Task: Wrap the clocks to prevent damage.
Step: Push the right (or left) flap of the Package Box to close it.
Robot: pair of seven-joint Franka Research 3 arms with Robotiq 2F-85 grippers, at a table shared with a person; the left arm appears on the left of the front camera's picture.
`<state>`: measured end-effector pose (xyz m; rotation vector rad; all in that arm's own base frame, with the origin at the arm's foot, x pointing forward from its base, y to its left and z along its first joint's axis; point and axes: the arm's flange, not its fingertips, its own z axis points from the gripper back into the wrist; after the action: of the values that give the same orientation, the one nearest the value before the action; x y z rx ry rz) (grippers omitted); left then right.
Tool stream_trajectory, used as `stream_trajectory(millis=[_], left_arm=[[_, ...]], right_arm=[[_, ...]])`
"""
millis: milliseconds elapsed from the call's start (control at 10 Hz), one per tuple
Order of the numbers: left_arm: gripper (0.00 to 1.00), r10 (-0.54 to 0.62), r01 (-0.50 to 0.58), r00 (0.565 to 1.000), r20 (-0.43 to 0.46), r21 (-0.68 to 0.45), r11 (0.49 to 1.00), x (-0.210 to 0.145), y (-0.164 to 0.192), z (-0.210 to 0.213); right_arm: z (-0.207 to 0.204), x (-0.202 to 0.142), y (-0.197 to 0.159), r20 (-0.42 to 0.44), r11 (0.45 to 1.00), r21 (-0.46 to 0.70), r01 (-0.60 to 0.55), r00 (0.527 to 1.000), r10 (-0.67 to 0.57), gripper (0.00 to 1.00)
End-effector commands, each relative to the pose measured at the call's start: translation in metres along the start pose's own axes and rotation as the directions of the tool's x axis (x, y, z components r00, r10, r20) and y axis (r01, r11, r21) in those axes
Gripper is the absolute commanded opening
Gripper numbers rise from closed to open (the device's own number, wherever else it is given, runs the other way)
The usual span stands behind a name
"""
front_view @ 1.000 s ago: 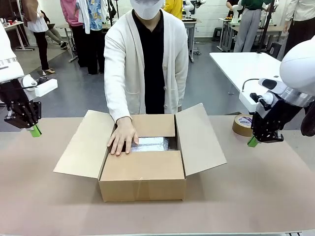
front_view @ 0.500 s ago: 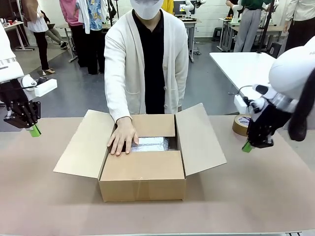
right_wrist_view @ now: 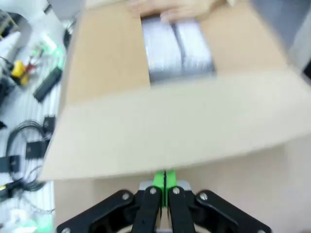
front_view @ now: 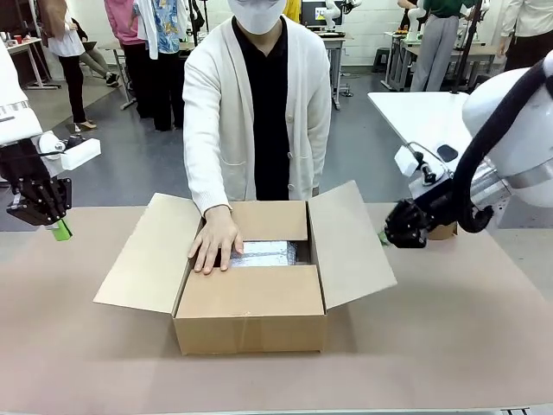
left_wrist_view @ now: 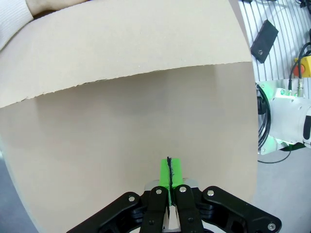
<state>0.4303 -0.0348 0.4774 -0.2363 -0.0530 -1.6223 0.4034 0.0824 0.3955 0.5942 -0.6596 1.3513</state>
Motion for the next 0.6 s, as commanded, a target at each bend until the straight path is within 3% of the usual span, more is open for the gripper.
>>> stream_trajectory(millis=[0, 300, 500], left_arm=[[0.00, -0.008, 0.008, 1.000, 0.021, 0.000, 1.000, -0.001, -0.001, 0.001], [0.00, -0.008, 0.008, 1.000, 0.021, 0.000, 1.000, -0.001, -0.001, 0.001], [0.00, -0.008, 0.008, 1.000, 0.021, 0.000, 1.000, -0.001, -0.001, 0.001]], right_arm=[[-0.009, -0.001, -0.002, 0.180, 0.991, 0.017, -0.131, 0.976, 0.126, 0.01], [-0.028, 0.019, 0.000, 0.212, 0.979, 0.016, -0.202, 0.958, 0.194, 0.01], [-0.060, 0.048, -0.007, 0.145, 0.969, 0.052, -0.240, 0.962, 0.230, 0.01]])
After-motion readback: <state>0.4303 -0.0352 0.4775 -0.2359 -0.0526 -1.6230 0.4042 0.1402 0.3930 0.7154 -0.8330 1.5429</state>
